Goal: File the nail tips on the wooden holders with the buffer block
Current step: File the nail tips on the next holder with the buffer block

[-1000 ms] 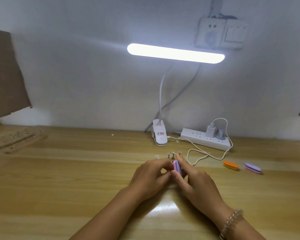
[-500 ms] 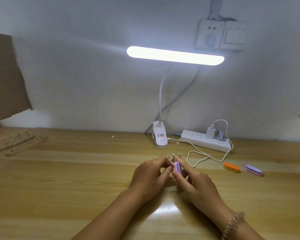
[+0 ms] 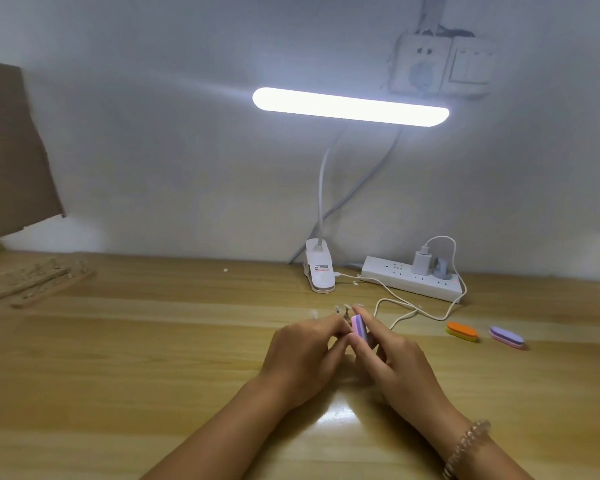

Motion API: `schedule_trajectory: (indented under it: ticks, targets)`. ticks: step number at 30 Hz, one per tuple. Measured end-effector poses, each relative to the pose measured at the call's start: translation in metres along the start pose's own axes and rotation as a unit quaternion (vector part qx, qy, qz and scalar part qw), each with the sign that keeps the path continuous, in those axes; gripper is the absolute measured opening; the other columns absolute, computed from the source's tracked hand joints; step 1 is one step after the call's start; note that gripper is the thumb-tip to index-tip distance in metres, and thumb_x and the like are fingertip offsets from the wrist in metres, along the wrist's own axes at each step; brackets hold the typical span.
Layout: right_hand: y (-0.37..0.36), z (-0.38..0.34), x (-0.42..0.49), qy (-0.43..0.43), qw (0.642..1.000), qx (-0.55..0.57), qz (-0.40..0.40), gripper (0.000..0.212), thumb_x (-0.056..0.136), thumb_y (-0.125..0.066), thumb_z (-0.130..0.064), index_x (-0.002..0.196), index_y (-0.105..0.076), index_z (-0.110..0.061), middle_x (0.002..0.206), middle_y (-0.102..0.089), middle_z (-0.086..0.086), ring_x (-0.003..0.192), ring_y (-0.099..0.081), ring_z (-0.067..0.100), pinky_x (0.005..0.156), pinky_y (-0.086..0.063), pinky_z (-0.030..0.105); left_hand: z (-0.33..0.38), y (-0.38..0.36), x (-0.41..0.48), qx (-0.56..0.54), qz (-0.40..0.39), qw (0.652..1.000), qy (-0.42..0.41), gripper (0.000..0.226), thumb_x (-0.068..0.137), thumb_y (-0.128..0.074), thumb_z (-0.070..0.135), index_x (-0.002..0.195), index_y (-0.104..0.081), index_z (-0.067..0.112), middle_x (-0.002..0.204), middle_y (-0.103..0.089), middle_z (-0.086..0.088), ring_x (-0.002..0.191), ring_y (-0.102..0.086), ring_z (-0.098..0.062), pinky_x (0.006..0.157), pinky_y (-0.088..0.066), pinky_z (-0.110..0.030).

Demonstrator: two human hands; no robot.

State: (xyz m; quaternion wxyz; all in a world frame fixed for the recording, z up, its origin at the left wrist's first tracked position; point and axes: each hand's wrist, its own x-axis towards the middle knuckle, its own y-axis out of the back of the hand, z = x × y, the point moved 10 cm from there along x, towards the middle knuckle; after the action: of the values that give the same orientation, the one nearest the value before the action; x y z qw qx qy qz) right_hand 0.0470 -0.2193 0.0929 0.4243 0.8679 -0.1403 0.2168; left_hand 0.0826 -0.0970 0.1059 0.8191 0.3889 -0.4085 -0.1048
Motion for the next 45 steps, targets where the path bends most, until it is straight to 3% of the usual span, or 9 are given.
schedule_trajectory:
  ticks: [3, 6, 10, 13, 19, 24, 30, 36, 45]
  targets:
    - [-0.01, -0.008, -0.003, 0.01, 0.999, -0.024, -0.043, 0.049, 0.092, -0.047, -0.055, 0.139, -0.048, -0.043, 0.078, -0.064, -0.013, 0.067, -0.055, 0.006, 0.065, -0.049, 0.033, -0.025, 0.008, 0.003, -0.09, 0.035, 0.992, 0.086, 0.006, 0.095, -0.06, 0.034, 0.095, -0.067, 0.032, 0.084, -0.071, 0.016, 0.065, -0.059, -0.002, 0.061, -0.045, -0.025]
    - [0.005, 0.001, 0.002, -0.021, 1.0, 0.019, 0.009, 0.047, 0.092, -0.051, -0.049, 0.137, -0.052, -0.035, 0.076, -0.066, -0.006, 0.064, -0.058, 0.014, 0.066, -0.051, 0.041, -0.027, 0.0, 0.004, -0.1, -0.001, 0.99, 0.095, 0.005, 0.094, -0.062, 0.033, 0.094, -0.067, 0.032, 0.084, -0.07, 0.021, 0.069, -0.061, -0.002, 0.066, -0.051, -0.027]
    - [0.002, -0.01, 0.0, 0.006, 1.0, 0.004, 0.001, 0.05, 0.09, -0.051, -0.054, 0.138, -0.05, -0.039, 0.074, -0.06, -0.018, 0.06, -0.052, 0.005, 0.062, -0.046, 0.031, -0.011, -0.004, 0.0, -0.039, -0.02, 0.998, 0.035, 0.013, 0.091, -0.054, 0.041, 0.099, -0.062, 0.035, 0.091, -0.07, 0.019, 0.068, -0.058, -0.004, 0.063, -0.044, -0.026]
    - [0.008, -0.002, 0.002, -0.029, 0.998, 0.047, 0.021, 0.058, 0.081, -0.043, -0.067, 0.126, -0.062, -0.036, 0.068, -0.063, -0.009, 0.059, -0.058, 0.008, 0.062, -0.049, 0.036, 0.008, 0.004, -0.003, 0.008, 0.019, 0.999, -0.026, 0.013, 0.094, -0.053, 0.041, 0.1, -0.063, 0.034, 0.089, -0.071, 0.015, 0.068, -0.06, -0.01, 0.058, -0.042, -0.025]
    - [0.005, -0.019, -0.003, 0.024, 1.0, -0.016, 0.013, 0.054, 0.081, -0.041, -0.07, 0.121, -0.059, -0.04, 0.066, -0.049, -0.022, 0.052, -0.047, 0.002, 0.054, -0.035, 0.02, -0.009, 0.006, 0.0, -0.066, 0.02, 0.997, 0.03, 0.015, 0.095, -0.056, 0.036, 0.103, -0.067, 0.031, 0.09, -0.071, 0.016, 0.063, -0.052, -0.008, 0.06, -0.043, -0.026]
    - [0.01, 0.006, 0.003, -0.034, 0.997, 0.067, 0.02, 0.046, 0.078, -0.045, -0.069, 0.102, -0.067, -0.037, 0.069, -0.062, -0.007, 0.059, -0.057, 0.014, 0.06, -0.049, 0.041, -0.002, -0.003, -0.002, -0.04, -0.007, 0.999, 0.013, 0.016, 0.093, -0.052, 0.044, 0.099, -0.062, 0.033, 0.091, -0.07, 0.017, 0.067, -0.058, -0.009, 0.062, -0.044, -0.028]
    - [0.002, -0.012, -0.003, 0.018, 0.999, 0.023, 0.013, 0.044, 0.091, -0.061, -0.043, 0.133, -0.052, -0.042, 0.082, -0.054, -0.029, 0.062, -0.054, -0.001, 0.058, -0.037, 0.015, -0.012, -0.004, 0.002, -0.067, -0.016, 0.997, 0.039, 0.01, 0.094, -0.057, 0.033, 0.101, -0.063, 0.033, 0.099, -0.069, 0.019, 0.064, -0.05, -0.002, 0.063, -0.041, -0.027]
    - [0.014, 0.004, 0.0, -0.037, 0.996, 0.063, 0.049, 0.047, 0.074, -0.05, -0.072, 0.1, -0.056, -0.033, 0.07, -0.059, -0.01, 0.05, -0.049, 0.009, 0.054, -0.039, 0.028, 0.001, -0.007, -0.002, -0.035, -0.025, 0.999, -0.004, 0.013, 0.089, -0.054, 0.04, 0.096, -0.062, 0.033, 0.091, -0.069, 0.016, 0.065, -0.052, -0.005, 0.059, -0.034, -0.026]
    - [0.011, -0.007, 0.0, -0.004, 0.999, 0.025, 0.038, 0.045, 0.073, -0.052, -0.073, 0.1, -0.064, -0.038, 0.074, -0.059, -0.018, 0.057, -0.05, 0.011, 0.055, -0.039, 0.023, -0.031, -0.021, 0.005, -0.316, -0.056, 0.937, 0.137, 0.016, 0.096, -0.063, 0.013, 0.101, -0.077, 0.018, 0.081, -0.071, 0.009, 0.065, -0.059, 0.0, 0.056, -0.046, -0.027]
